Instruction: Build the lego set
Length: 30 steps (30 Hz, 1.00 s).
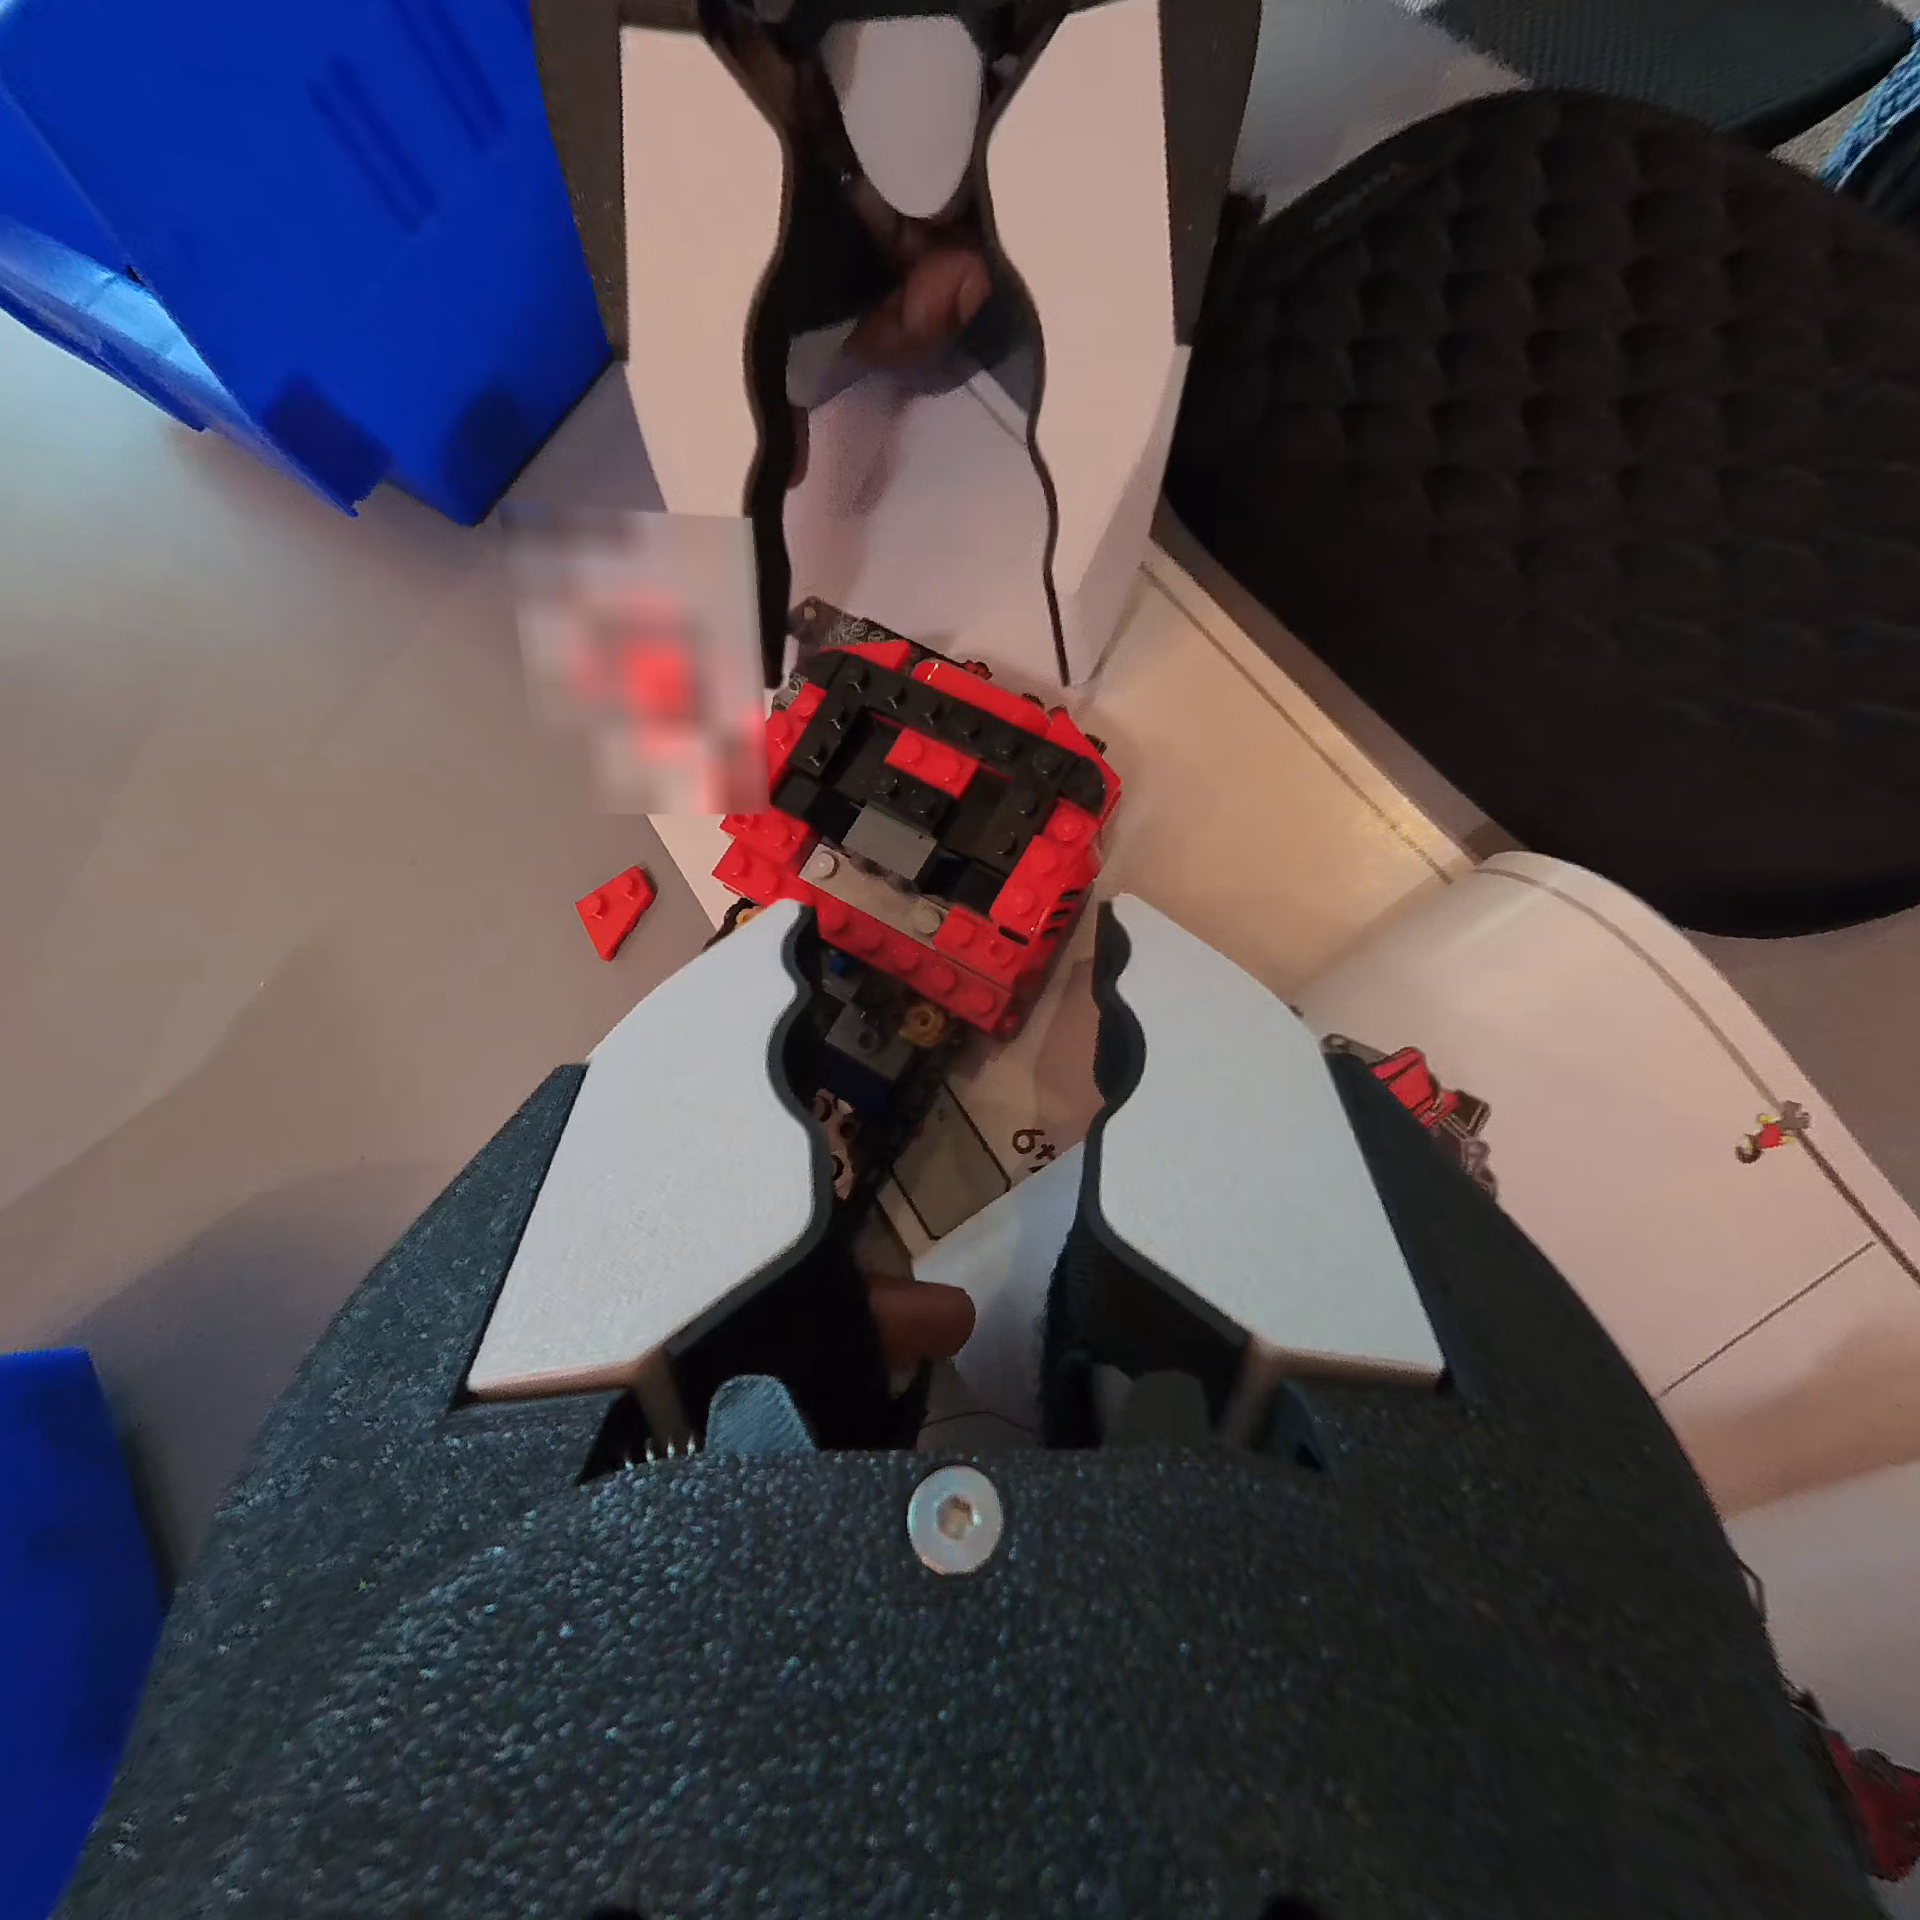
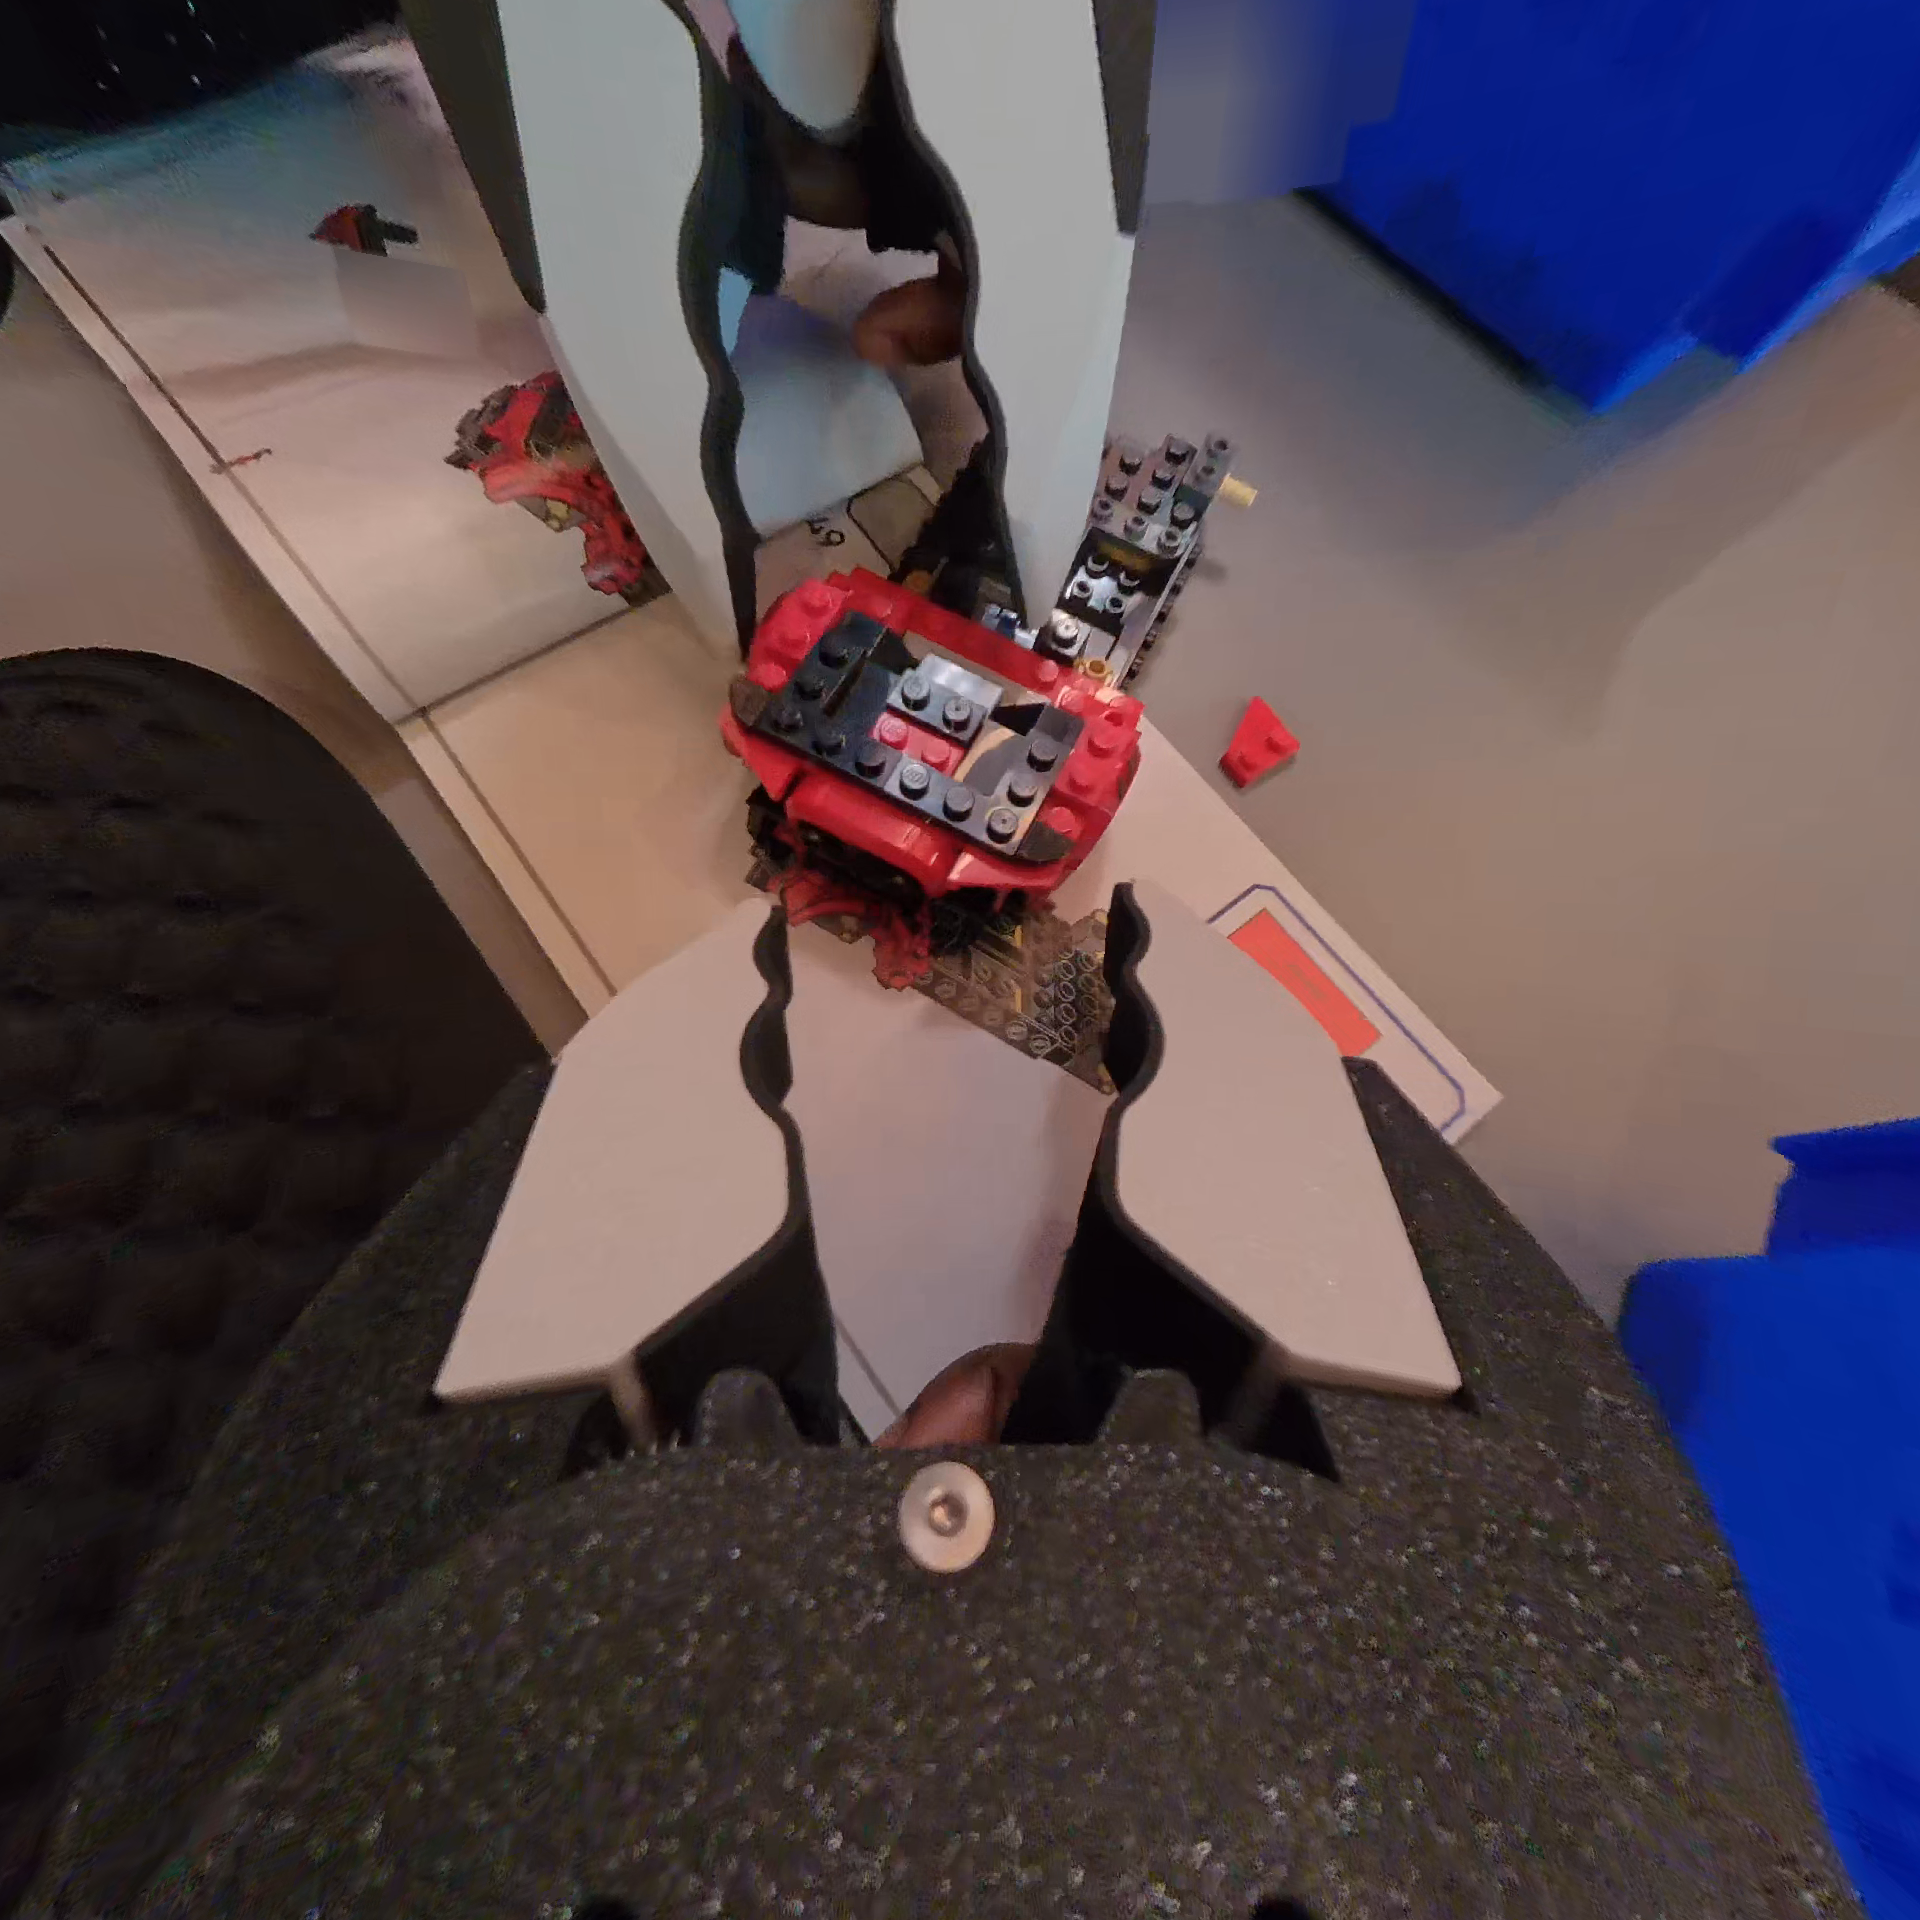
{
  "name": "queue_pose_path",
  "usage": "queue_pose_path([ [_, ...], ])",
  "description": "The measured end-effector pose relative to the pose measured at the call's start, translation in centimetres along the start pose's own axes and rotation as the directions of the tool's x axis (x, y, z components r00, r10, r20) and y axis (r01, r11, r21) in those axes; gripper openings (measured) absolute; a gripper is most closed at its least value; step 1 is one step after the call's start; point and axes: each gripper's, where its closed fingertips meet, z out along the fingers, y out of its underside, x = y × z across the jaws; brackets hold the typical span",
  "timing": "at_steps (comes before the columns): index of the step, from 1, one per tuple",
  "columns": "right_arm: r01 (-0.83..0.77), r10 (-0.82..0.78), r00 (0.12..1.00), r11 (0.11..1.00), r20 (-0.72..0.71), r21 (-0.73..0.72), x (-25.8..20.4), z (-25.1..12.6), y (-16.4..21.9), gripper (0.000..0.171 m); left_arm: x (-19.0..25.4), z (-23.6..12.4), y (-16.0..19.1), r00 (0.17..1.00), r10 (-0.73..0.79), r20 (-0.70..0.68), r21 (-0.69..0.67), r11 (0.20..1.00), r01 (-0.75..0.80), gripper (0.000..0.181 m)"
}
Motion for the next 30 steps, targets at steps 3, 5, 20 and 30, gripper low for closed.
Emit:
queue_pose_path([
  [3, 0.022, -0.022, 1.0, 1.0, 0.012, 0.009, -0.6, 0.1, 0.0, 0.047, -0.4, 0.1, 0.5, 0.999, 0.02, 0.027, -0.025, 0.999, -0.019, 0.047],
  [5, 0.043, -0.043, 0.999, 0.999, -0.005, -0.013, -1.0, -0.3, 0.3, 0.038, -0.6, 0.0, 0.6, 0.999, 0.023, 0.044, -0.028, 0.999, -0.022, 0.051],
  [20, -0.039, 0.039, 0.999, 0.998, -0.015, 0.053, -1.1, -0.6, 0.3, 0.054, 1.1, -0.8, 2.3, 0.997, -0.068, -0.043, -0.1, 0.993, 0.064, 0.037],
  [30, 0.016, -0.015, 0.999, 1.0, -0.052, 0.013, -0.1, 1.1, -0.5, 0.046, 1.0, -1.3, 3.1, 0.992, -0.121, -0.045, -0.14, 0.984, 0.114, 0.034],
])
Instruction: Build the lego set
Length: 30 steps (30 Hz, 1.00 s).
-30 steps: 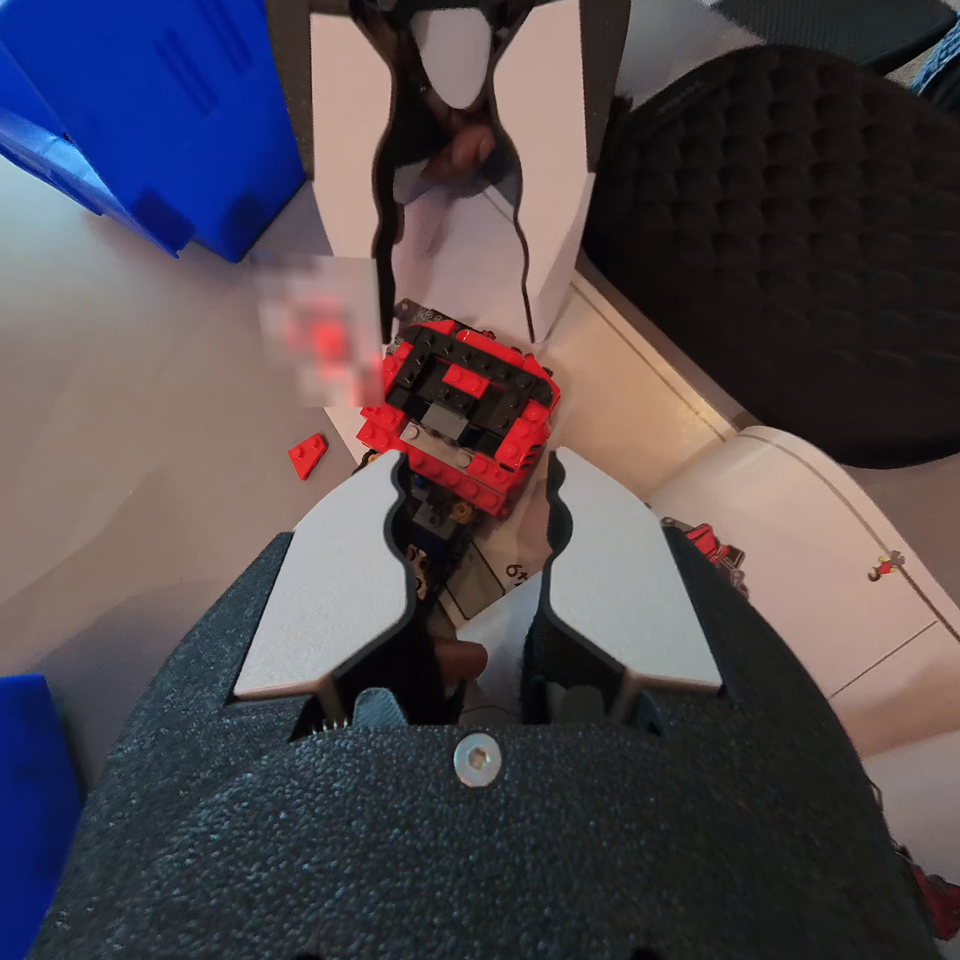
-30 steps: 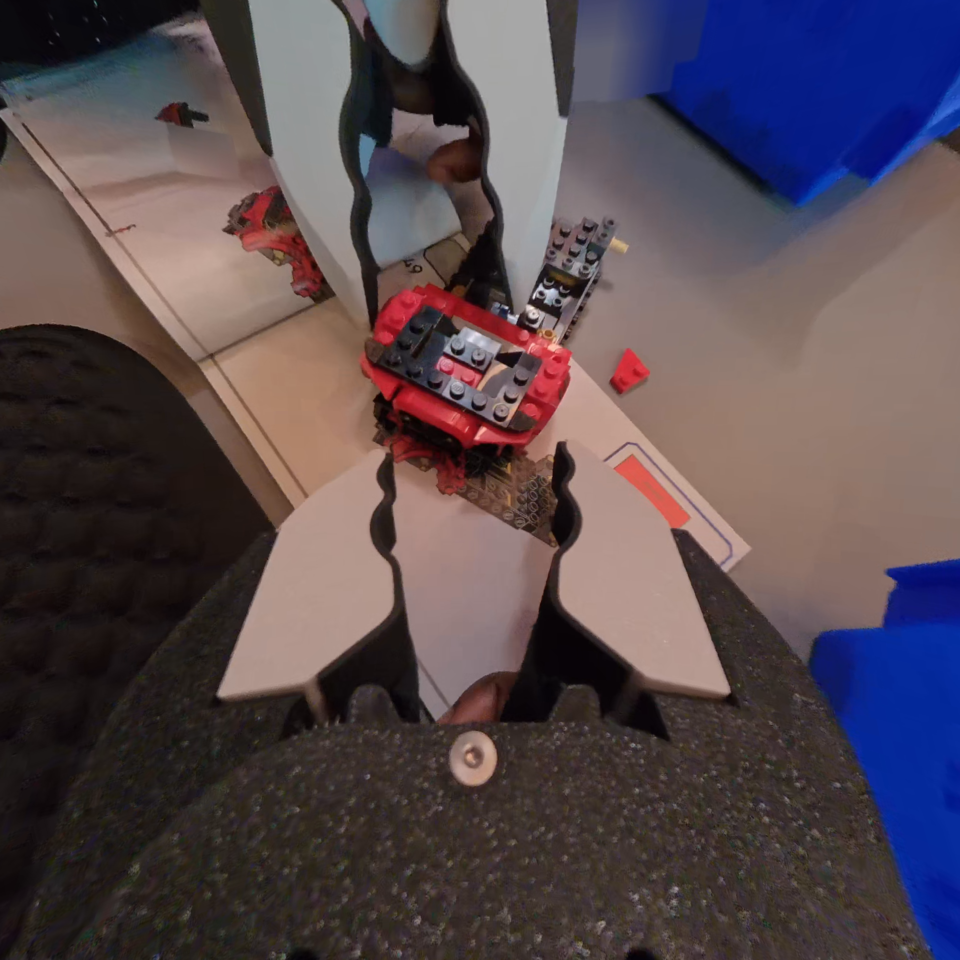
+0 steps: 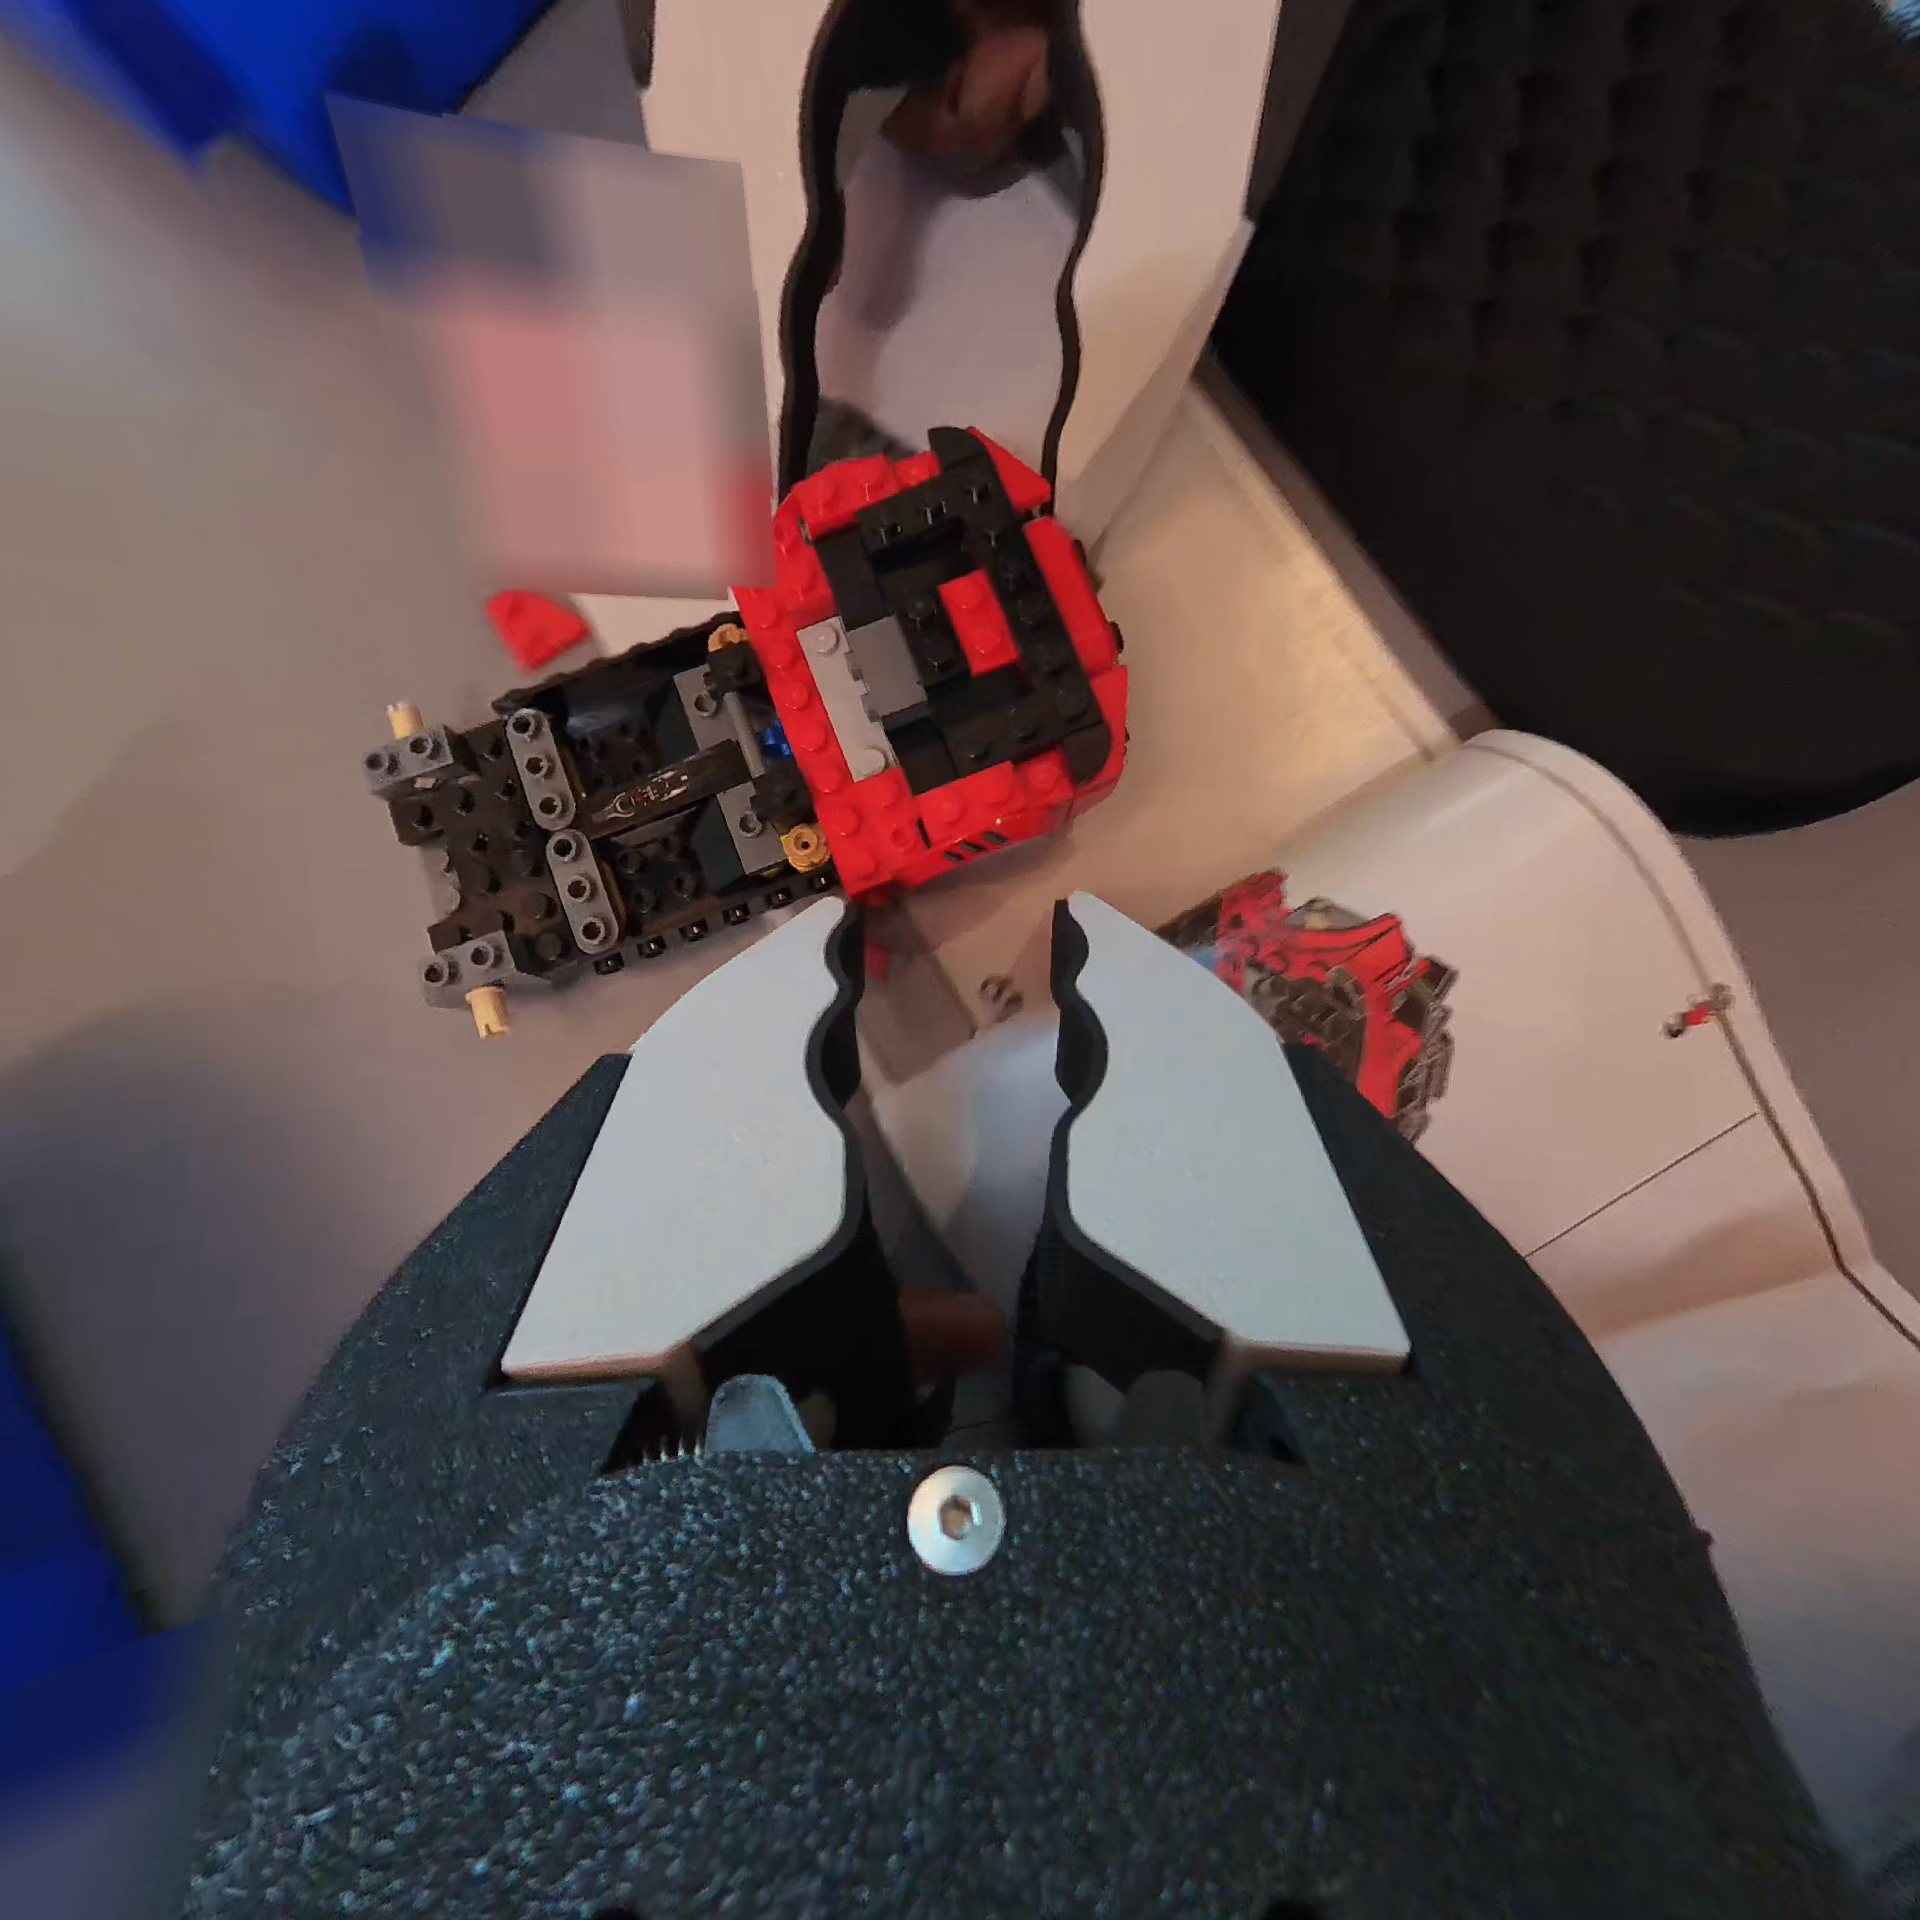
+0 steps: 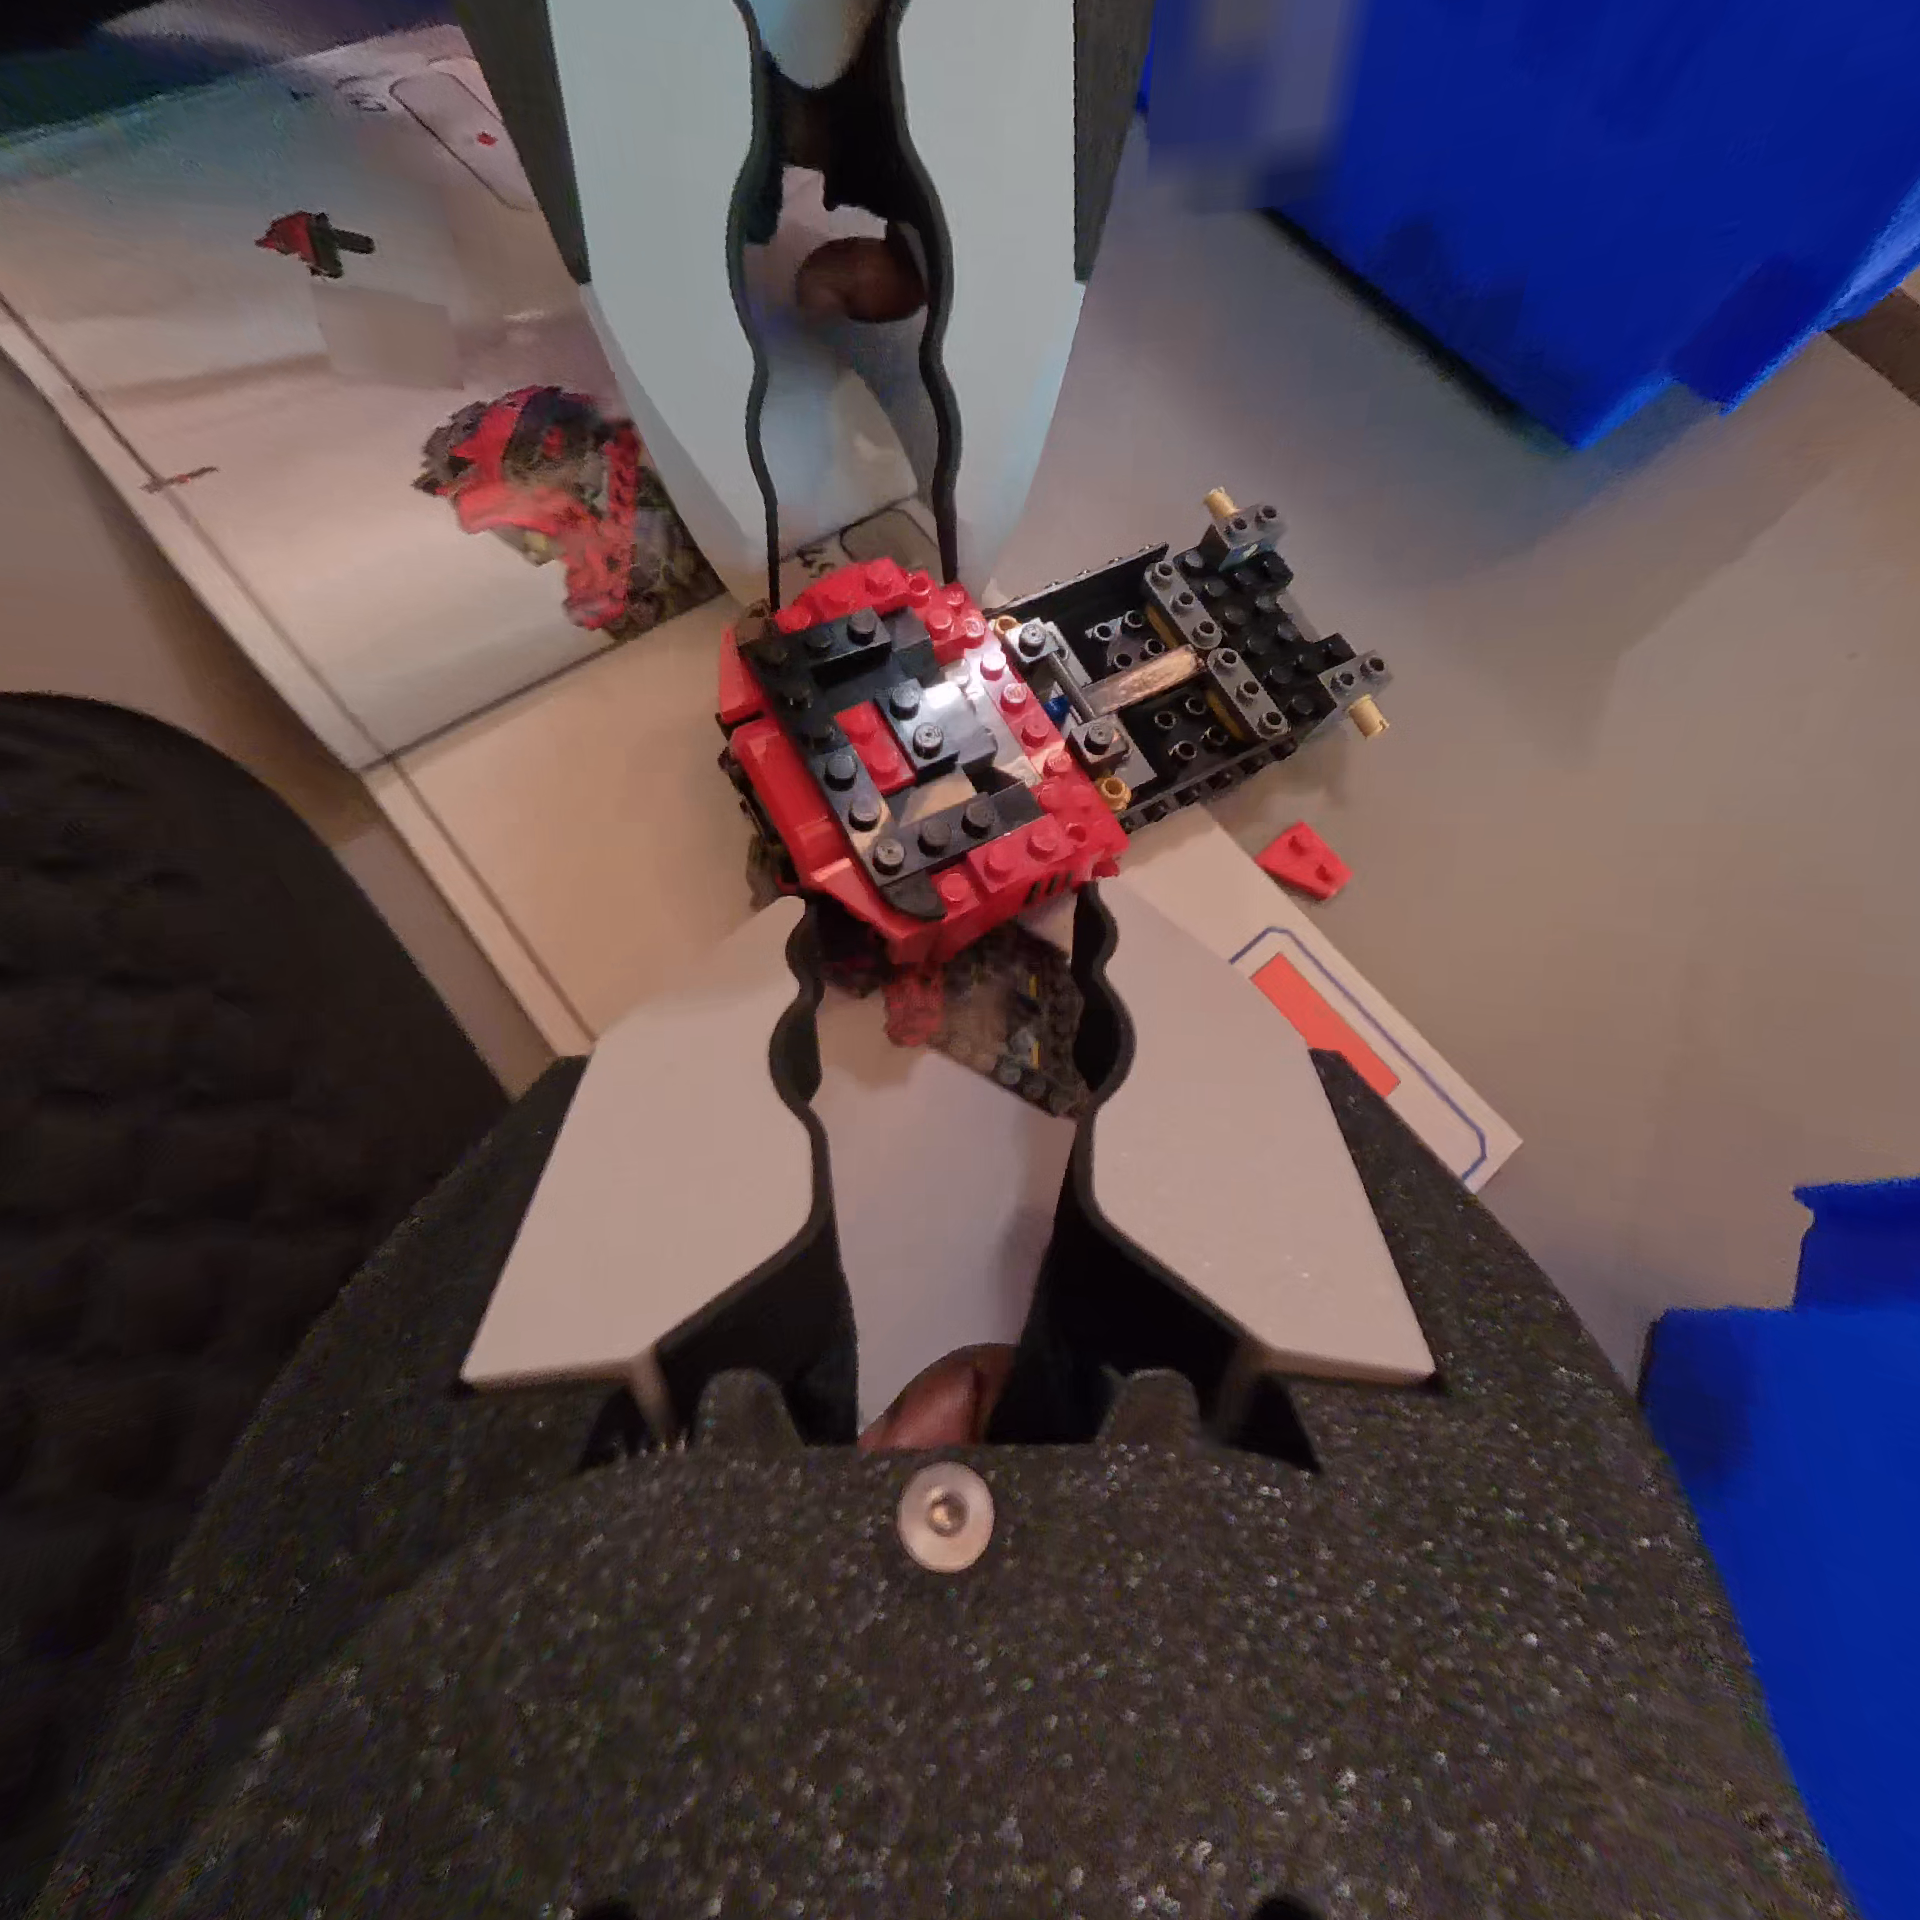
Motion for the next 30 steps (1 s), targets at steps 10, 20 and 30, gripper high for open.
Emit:
queue_pose_path([
  [10, -0.253, 0.258, 0.966, 0.939, -0.01, -0.235, 4.4, -1.5, -0.8, 0.044, -3.3, -5.4, 1.0, 0.956, -0.113, 0.27, -0.084, 0.987, 0.14, 0.035],
  [20, -0.475, 0.45, 0.88, 0.847, -0.153, -0.24, 7.8, 2.6, 0.4, 0.03, 3.2, -14.7, -4.1, 0.726, -0.105, 0.68, 0.159, 0.987, -0.006, 0.033],
  [30, -0.354, 0.312, 0.931, 0.898, -0.191, -0.262, 7.4, 2.5, 0.6, 0.017, 14.9, -16.8, -1.8, 0.558, -0.278, 0.782, 0.349, 0.937, -0.022, 0.03],
])
